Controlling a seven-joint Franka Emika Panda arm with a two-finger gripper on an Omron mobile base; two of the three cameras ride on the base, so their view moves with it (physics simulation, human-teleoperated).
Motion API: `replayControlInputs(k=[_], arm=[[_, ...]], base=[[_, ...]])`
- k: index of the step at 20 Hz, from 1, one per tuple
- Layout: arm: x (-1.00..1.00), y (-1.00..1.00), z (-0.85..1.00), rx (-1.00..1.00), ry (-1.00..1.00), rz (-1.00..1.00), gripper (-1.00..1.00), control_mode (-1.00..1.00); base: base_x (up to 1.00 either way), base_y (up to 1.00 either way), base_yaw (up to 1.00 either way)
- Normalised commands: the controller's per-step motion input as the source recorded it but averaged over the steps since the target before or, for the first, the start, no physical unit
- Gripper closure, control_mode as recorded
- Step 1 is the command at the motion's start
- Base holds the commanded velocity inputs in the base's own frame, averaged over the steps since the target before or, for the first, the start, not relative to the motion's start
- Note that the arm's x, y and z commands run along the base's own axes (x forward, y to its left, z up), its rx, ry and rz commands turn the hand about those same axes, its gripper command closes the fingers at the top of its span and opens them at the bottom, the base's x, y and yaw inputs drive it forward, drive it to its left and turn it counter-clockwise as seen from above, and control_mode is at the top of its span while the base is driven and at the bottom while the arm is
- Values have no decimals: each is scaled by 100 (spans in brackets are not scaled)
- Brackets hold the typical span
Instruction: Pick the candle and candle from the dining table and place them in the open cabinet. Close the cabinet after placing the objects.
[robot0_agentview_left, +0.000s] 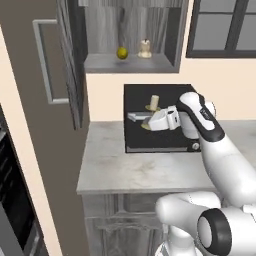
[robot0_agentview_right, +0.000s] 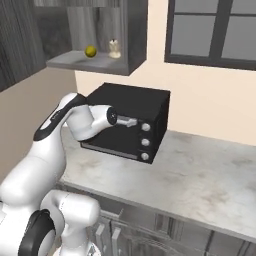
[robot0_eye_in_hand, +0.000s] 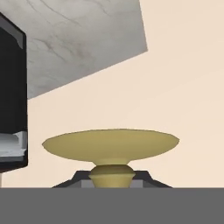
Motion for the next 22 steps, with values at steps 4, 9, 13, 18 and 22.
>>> replayControlInputs(k=[4,9,13,18,22], arm=[[0,0,0,0,0,0,100,100],[0,0,0,0,0,0,100,100],[0,0,0,0,0,0,100,100],[0,0,0,0,0,0,100,100],[0,0,0,0,0,0,100,100]], base=[[48,44,-25],[53,32,-22],[54,27,-17],[49,21,-13],[0,0,0]])
